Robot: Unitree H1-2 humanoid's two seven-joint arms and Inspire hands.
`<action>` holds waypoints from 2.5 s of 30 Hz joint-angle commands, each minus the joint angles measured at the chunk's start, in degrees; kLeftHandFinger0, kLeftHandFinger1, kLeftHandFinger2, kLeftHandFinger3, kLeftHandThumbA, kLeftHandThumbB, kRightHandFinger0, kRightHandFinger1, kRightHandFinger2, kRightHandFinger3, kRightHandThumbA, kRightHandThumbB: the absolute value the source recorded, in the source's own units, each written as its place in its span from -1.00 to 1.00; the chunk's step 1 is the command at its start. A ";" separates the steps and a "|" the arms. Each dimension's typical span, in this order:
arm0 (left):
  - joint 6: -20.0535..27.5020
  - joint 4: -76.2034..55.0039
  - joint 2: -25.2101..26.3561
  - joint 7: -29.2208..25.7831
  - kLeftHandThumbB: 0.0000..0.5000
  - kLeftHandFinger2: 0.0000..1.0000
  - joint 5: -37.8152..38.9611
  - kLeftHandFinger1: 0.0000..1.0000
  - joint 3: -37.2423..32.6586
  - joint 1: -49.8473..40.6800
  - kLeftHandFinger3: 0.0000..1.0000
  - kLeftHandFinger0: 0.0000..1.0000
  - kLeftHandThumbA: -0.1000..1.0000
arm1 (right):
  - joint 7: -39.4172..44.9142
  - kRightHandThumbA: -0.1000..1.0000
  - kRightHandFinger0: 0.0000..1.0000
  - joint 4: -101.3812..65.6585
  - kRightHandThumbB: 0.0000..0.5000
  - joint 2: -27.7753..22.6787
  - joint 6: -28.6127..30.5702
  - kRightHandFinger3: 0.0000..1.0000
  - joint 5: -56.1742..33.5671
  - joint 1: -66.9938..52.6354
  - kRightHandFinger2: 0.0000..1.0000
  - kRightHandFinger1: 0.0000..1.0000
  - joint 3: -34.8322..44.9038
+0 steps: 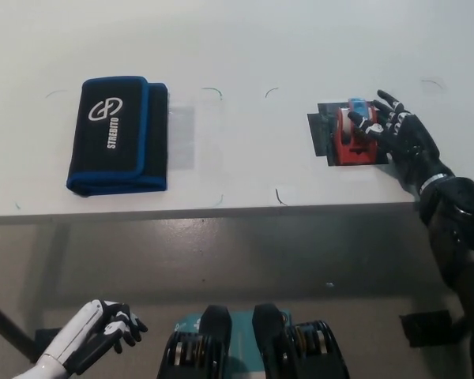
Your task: Use the right hand to move the tape on the right hand side to the notebook on the left hand side
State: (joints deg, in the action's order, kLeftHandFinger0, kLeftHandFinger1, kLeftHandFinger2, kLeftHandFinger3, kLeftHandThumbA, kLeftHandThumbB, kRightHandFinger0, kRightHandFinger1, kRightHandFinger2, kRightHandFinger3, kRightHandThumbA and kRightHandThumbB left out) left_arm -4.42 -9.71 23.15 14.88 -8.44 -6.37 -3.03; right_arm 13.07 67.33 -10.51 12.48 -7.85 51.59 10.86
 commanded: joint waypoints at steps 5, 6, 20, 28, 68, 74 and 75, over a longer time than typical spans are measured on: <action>1.72 -1.50 0.42 0.08 -0.53 0.03 -0.25 -0.13 0.30 -0.64 0.24 -0.18 0.76 | 2.57 1.00 1.00 1.22 0.10 2.91 4.05 1.00 -3.39 1.35 1.00 1.00 1.28; 1.88 -1.43 0.39 -0.09 -0.52 0.02 -0.50 -0.15 0.27 -0.65 0.23 -0.18 0.78 | 2.23 1.00 1.00 1.17 0.14 3.53 3.81 1.00 -2.86 1.62 1.00 1.00 0.78; 1.33 -2.07 -0.77 -0.18 -0.54 0.04 -1.07 -0.13 0.04 -0.99 0.25 -0.18 0.76 | 4.28 1.00 1.00 2.68 0.14 10.16 6.57 1.00 -5.11 4.69 1.00 1.00 0.84; 1.73 -2.02 -0.27 0.25 -0.53 0.00 -1.14 -0.15 0.16 -0.18 0.23 -0.22 0.77 | 2.71 1.00 1.00 2.24 -0.05 13.54 9.92 1.00 -4.33 5.20 1.00 1.00 0.24; 1.82 -2.07 -0.64 0.96 -0.37 0.01 -1.35 -0.21 -0.61 0.63 0.24 -0.29 0.79 | 2.18 1.00 1.00 3.67 0.64 14.40 11.41 1.00 -0.15 6.23 1.00 1.00 -6.01; 1.30 -2.22 -0.64 0.95 -0.45 -0.01 -1.66 -0.21 -0.68 0.56 0.23 -0.27 0.76 | 3.45 1.00 1.00 -6.83 0.69 11.25 10.36 1.00 0.05 3.22 1.00 1.00 -7.34; 1.31 -2.23 -0.66 0.91 -0.47 -0.01 -1.73 -0.21 -0.69 0.55 0.23 -0.27 0.76 | 3.86 1.00 1.00 -10.04 0.72 10.84 9.16 1.00 -0.08 2.07 1.00 1.00 -7.61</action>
State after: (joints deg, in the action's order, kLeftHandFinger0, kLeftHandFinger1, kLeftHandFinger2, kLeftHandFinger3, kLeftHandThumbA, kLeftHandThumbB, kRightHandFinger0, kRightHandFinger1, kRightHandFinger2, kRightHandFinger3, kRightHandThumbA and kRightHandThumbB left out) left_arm -4.33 -10.31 21.94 15.68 -9.62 -7.08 -2.86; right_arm 14.76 65.64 1.73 21.44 -8.36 52.88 4.45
